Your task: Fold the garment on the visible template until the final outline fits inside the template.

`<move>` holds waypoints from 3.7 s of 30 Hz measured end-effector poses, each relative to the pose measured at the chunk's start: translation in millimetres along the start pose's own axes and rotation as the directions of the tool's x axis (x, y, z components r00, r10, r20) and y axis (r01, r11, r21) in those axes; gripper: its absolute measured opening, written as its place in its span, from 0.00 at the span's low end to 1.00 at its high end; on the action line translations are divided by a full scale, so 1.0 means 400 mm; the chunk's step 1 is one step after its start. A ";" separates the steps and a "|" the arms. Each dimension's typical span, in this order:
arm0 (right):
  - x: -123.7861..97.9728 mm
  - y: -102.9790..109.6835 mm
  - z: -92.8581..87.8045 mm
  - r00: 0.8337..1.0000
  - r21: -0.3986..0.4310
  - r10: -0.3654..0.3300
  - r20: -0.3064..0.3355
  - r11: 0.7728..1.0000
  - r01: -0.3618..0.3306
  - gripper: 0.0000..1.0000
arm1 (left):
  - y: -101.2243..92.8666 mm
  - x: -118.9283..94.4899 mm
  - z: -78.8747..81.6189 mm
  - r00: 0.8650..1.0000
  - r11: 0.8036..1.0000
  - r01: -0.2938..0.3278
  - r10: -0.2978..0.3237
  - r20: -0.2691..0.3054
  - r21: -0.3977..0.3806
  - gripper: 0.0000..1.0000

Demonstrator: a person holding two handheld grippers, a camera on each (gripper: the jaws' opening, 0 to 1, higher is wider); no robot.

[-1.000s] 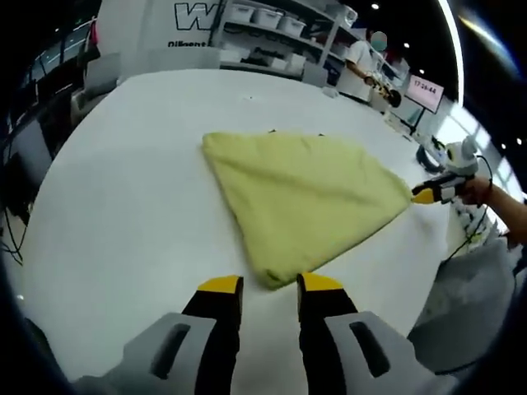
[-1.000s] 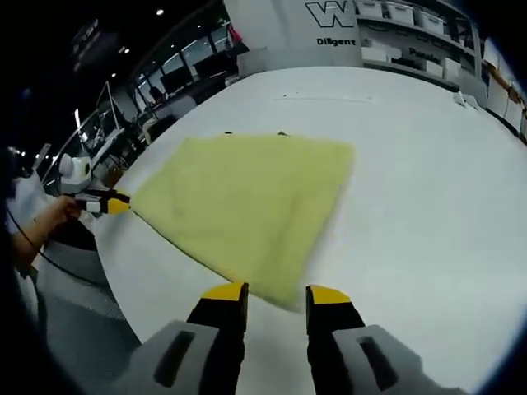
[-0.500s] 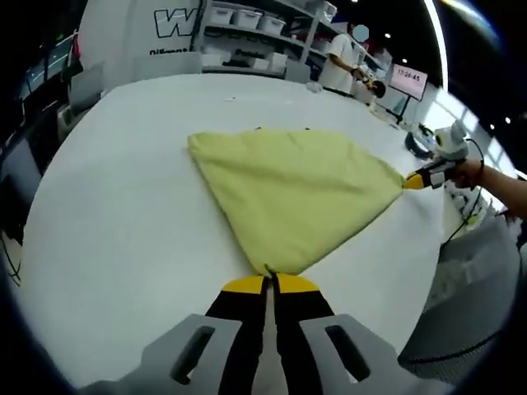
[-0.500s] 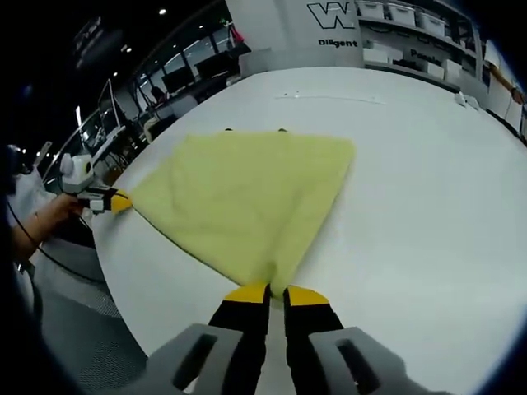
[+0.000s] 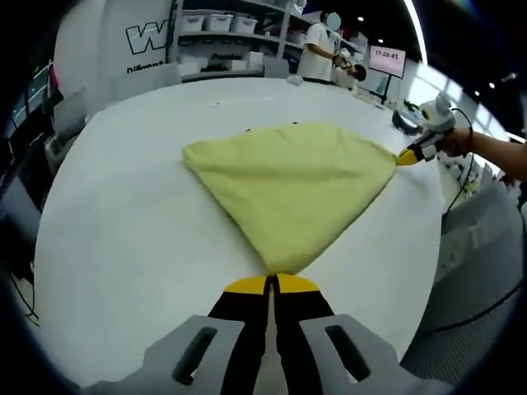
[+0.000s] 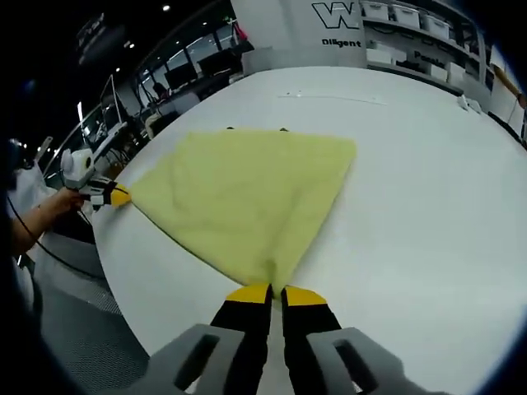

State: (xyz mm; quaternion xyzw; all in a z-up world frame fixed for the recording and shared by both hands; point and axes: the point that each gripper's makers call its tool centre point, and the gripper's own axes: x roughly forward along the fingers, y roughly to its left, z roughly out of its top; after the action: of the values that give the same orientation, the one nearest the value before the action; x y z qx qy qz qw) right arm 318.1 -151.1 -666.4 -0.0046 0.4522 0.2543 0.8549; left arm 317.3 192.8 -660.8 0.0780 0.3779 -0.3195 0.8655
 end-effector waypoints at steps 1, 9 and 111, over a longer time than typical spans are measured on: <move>-0.001 -0.001 -0.001 1.000 0.002 0.001 -0.004 1.000 -0.001 0.00 | 0.000 0.001 -0.002 1.000 1.000 0.002 -0.002 -0.007 0.017 0.00; -0.011 -0.006 -0.006 1.000 0.024 -0.005 -0.012 1.000 0.006 0.00 | -0.003 0.002 -0.013 1.000 0.999 -0.008 0.009 -0.025 0.036 0.00; -0.263 0.152 0.081 0.960 0.008 -0.099 0.260 0.995 0.101 0.99 | -0.104 -0.251 0.146 0.942 0.916 -0.199 0.277 0.190 -0.348 0.99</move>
State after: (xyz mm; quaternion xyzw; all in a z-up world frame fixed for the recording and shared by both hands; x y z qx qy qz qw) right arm 268.0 -135.7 -552.2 0.0037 0.3345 0.2104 0.9186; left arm 276.2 187.7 -544.7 -0.0579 0.3078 -0.1516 0.9375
